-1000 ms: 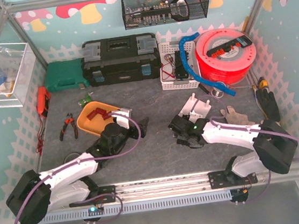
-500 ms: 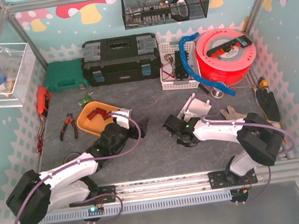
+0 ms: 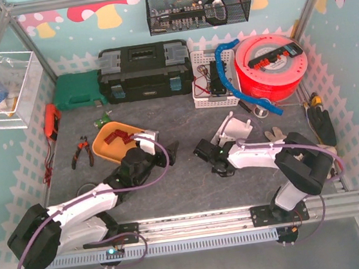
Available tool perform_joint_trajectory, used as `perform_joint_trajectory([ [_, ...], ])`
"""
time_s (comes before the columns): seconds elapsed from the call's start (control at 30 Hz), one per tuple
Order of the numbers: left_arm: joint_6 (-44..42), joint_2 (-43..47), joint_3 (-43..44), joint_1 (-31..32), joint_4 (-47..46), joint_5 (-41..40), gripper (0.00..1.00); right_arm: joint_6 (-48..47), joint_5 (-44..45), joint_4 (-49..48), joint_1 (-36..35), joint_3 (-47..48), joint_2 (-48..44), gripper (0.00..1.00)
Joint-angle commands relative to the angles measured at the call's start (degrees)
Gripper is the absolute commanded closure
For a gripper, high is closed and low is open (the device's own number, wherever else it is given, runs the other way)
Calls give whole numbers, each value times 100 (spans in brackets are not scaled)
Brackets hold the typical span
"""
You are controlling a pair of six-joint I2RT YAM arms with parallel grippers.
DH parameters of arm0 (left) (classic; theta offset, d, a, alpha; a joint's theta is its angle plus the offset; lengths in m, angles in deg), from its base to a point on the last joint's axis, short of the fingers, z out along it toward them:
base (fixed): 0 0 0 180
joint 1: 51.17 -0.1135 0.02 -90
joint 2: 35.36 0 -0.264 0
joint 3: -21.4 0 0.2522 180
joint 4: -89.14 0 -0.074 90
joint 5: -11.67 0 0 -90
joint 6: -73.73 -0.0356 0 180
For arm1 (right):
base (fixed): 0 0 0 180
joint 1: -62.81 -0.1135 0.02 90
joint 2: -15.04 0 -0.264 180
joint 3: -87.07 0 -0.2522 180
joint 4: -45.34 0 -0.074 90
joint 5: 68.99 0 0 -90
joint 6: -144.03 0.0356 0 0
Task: Install the large spring
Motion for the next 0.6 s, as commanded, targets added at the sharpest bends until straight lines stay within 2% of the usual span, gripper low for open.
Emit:
perform_joint_trajectory([
  [0.0,4,86,-35,21,29,36,1,25,134,18,-28,51,38,41],
  [0.43,9,131,-102,21,-56,-37,1,-364,184,142,-28,206,-741,63],
  [0.57,-17,123,-102,21,-50,-89,1,-741,129,142,-28,288,-1249,65],
])
